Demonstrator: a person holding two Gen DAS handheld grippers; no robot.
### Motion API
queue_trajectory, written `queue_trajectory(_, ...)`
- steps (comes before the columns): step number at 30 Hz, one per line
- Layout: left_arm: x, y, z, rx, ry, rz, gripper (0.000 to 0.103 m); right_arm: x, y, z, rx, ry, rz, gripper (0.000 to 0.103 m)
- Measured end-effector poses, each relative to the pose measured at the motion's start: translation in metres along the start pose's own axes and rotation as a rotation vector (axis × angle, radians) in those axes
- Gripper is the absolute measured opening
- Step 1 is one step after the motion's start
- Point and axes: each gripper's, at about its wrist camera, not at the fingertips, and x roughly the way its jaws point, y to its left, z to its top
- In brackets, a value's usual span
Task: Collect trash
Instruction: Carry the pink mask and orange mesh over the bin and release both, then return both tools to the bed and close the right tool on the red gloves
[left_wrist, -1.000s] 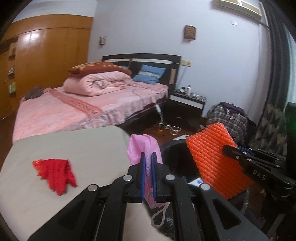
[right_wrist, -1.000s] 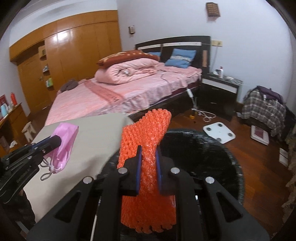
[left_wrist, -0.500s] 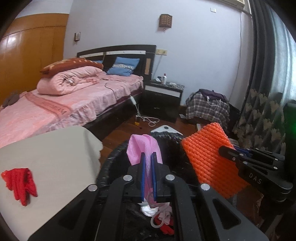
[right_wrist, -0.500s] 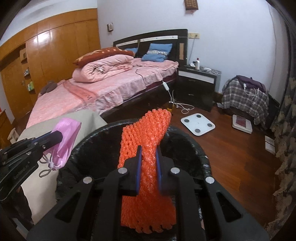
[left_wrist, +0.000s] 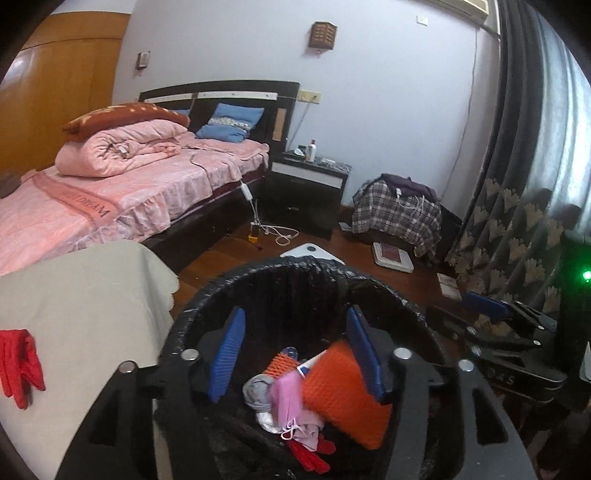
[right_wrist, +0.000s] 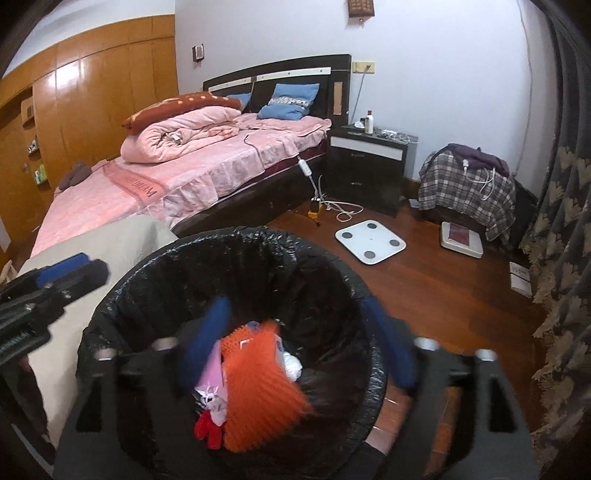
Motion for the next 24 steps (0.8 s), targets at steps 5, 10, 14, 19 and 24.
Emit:
queue_trajectory(5, -0.026, 0.023, -0.003, -0.031, -0.047, 0.077, 0.081, -0.009, 0.005, 0.000, -0.002, -0.028, 0.011, 0.097)
queue_trajectory(10, -0.053, 0.052, -0.011, -0.051, -0.066, 0.167, 0.089, -0.016, 0.022, 0.002, -0.008, -0.045, 0.053, 0.097)
queue_trajectory(14, -0.075, 0.079, -0.021, -0.073, -0.068, 0.251, 0.094, -0.017, 0.045, 0.005, -0.030, -0.043, 0.099, 0.097)
queue_trajectory(19, -0.103, 0.118, -0.037, -0.117, -0.066, 0.372, 0.097, -0.013, 0.087, 0.008, -0.073, -0.027, 0.174, 0.098)
queue_trajectory(24, -0.126, 0.155, -0.052, -0.164, -0.063, 0.484, 0.097, -0.008, 0.135, 0.010, -0.122, -0.020, 0.243, 0.097)
